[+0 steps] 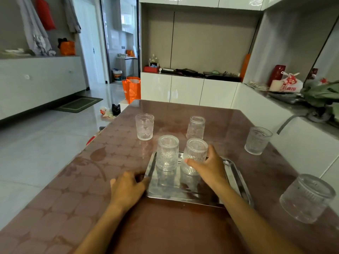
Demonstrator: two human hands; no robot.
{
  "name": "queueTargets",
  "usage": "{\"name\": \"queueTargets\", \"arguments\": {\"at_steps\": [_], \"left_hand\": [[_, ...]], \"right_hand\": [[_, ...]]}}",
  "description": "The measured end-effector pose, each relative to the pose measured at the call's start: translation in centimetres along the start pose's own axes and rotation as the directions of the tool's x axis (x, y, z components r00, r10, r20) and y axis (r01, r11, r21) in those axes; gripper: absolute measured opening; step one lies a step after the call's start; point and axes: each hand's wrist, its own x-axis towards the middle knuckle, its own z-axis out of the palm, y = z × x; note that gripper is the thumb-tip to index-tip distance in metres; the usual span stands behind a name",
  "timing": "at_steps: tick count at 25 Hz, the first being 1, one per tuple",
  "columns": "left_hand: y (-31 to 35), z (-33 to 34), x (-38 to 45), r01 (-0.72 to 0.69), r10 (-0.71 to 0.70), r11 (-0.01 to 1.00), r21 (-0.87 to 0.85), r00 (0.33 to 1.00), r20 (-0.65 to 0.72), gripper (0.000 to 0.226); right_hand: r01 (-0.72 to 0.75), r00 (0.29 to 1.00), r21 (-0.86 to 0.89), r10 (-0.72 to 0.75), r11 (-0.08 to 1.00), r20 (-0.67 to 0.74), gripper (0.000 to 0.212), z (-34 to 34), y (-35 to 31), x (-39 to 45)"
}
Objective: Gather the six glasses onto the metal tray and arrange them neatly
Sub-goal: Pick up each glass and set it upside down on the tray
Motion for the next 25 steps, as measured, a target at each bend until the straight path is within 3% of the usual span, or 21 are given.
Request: {"name": "queueTargets", "arguments": {"at_steps": [8,11,13,15,17,19,20,22,25], "left_hand": [[-0.6,0.1,0.6,-0.06,0.06,0.998,0.001,0.998,0.011,0.02],[-0.3,0.1,0.1,-0.061,0.061,0.998,-0.007,0.998,0.022,0.025],[-0.1,-0.2,-0.2,-0.054,0.054,0.998,-0.033,0.998,0.017,0.027],[-0.2,-0.7,-0.2,-0.036,0.037,0.999,-0.028,0.999,0.036,0.027],[0.1,-0.6,-0.4,-0.031,0.032,0.999,-0.012,0.997,0.067,0.026],[0.4,-0.5,-0.8,-0.041,0.042,0.999,-0.026,0.996,0.072,0.027],[0.4,-0.5,-0.9,-0.048,0.05,0.998,-0.033,0.996,0.067,0.026],[0.3,-0.6,-0.8,-0.051,0.053,0.998,-0.033,0.997,0.059,0.025],[0.4,-0.6,-0.9,-0.046,0.048,0.998,-0.051,0.997,0.055,0.025]], "right_hand": [[0.028,1.0,-0.008,-0.028,1.0,-0.004,0.069,1.7,1.3,0.5],[-0.033,0.996,0.033,0.03,0.999,0.082,0.081,1.0,1.1,-0.4],[-0.062,0.996,0.092,0.056,0.994,0.066,0.084,-0.6,1.0,-1.8],[0.01,0.998,0.088,-0.005,0.996,-0.061,0.072,-3.0,1.4,-4.0],[0.13,0.954,-0.014,-0.129,0.991,-0.269,0.06,-6.6,2.5,-6.5],[0.194,0.825,-0.189,-0.265,0.962,-0.5,0.062,-10.9,3.6,-8.4],[0.148,0.755,-0.292,-0.298,0.945,-0.584,0.066,-12.9,4.4,-8.9],[-0.07,0.709,-0.37,-0.215,0.926,-0.671,0.077,-16.2,6.1,-9.4],[-0.234,0.806,-0.148,0.107,0.961,-0.582,0.085,-17.8,8.4,-9.4]]}}
